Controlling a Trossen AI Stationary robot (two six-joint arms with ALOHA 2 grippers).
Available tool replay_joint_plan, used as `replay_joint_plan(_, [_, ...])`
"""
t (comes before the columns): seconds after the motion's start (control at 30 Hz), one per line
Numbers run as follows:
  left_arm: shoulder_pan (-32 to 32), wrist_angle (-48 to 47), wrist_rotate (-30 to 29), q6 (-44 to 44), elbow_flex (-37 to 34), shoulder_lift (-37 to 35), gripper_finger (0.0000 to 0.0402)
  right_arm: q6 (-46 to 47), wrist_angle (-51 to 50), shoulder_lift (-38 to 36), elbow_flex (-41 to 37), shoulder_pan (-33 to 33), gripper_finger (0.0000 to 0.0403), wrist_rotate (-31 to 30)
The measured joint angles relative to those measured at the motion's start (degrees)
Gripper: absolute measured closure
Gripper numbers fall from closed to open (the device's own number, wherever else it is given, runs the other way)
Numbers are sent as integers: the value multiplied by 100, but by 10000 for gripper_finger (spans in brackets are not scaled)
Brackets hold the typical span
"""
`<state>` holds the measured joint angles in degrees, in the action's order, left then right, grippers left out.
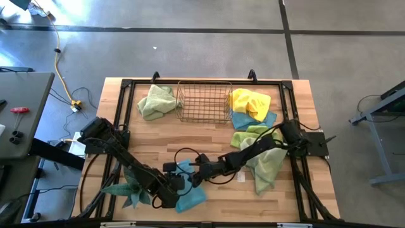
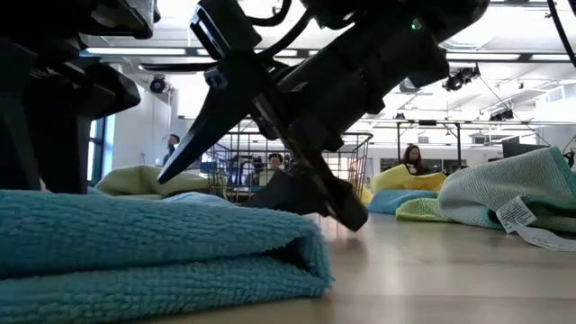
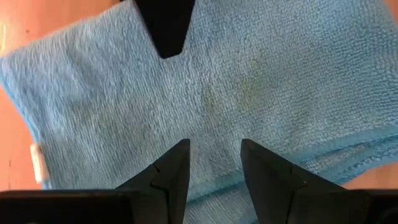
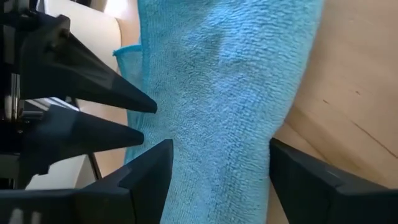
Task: Fold microfiber towels
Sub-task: Put the left blue towel in the wire basket
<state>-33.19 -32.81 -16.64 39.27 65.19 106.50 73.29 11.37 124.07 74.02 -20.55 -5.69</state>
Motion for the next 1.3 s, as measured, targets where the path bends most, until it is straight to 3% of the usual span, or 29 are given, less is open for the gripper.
replay_joint_plan(0.13, [24,8,2,-28,0,2,268,18,-34,9,-2,-16,203,-7])
replay_joint_plan(0.57, [135,12,-31,-127,-2,6,268,-25,-324,-2,2,-25,392,-169])
replay_joint_plan(0.9, [205,-14,-36,-151,-2,10,268,-405,-1324,-163,15,252,398,107])
replay_joint_plan(1.3, [463,98,-343,-664,-1,-158,268,-3038,-2463,-738,-14,988,400,323])
